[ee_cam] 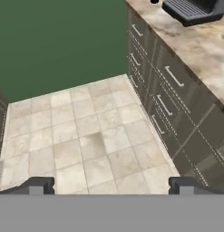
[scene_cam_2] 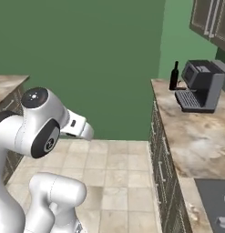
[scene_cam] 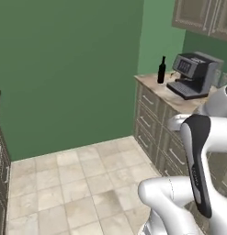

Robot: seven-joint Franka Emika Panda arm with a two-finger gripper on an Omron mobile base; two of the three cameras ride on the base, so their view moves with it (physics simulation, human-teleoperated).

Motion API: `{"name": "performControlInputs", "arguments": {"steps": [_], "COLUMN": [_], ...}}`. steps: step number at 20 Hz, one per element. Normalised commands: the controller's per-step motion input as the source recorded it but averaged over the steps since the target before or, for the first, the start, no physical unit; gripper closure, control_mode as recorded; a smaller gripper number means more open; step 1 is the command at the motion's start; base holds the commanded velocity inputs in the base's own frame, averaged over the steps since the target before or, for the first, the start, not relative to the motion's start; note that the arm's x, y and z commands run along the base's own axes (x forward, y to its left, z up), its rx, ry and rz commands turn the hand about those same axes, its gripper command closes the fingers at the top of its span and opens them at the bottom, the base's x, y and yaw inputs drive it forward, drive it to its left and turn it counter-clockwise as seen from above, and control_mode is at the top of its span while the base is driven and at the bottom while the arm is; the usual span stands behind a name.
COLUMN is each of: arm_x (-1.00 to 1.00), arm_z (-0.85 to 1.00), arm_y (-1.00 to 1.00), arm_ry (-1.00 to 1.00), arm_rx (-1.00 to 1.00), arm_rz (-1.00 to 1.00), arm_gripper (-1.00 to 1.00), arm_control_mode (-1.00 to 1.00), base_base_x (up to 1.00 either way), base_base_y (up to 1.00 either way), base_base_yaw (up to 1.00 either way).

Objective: Place the drinks on the dining counter in a tight cluster.

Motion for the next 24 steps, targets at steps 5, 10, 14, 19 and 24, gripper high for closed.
{"name": "performControlInputs", "arguments": {"steps": [5, 10, 14, 19, 24], "arm_x": [0.00, 0.00, 0.00, 0.00, 0.00], "arm_z": [0.00, 0.00, 0.00, 0.00, 0.00], "arm_y": [0.00, 0.00, 0.00, 0.00, 0.00], "arm_ry": [0.00, 0.00, 0.00, 0.00, 0.00], "arm_rx": [0.00, 0.00, 0.00, 0.00, 0.00], "arm_rz": [0.00, 0.00, 0.00, 0.00, 0.00], "arm_gripper": [-1.00, -1.00, -1.00, -1.00, -1.00], "arm_control_mode": [1.00, 1.00, 1.00, 1.00, 1.00], "base_base_x": [1.00, 1.00, 1.00, 1.00, 1.00], "base_base_y": [0.27, 0.05, 0.00, 0.03, 0.12], "base_base_yaw": [0.28, 0.25, 0.02, -0.26, -0.42]}}
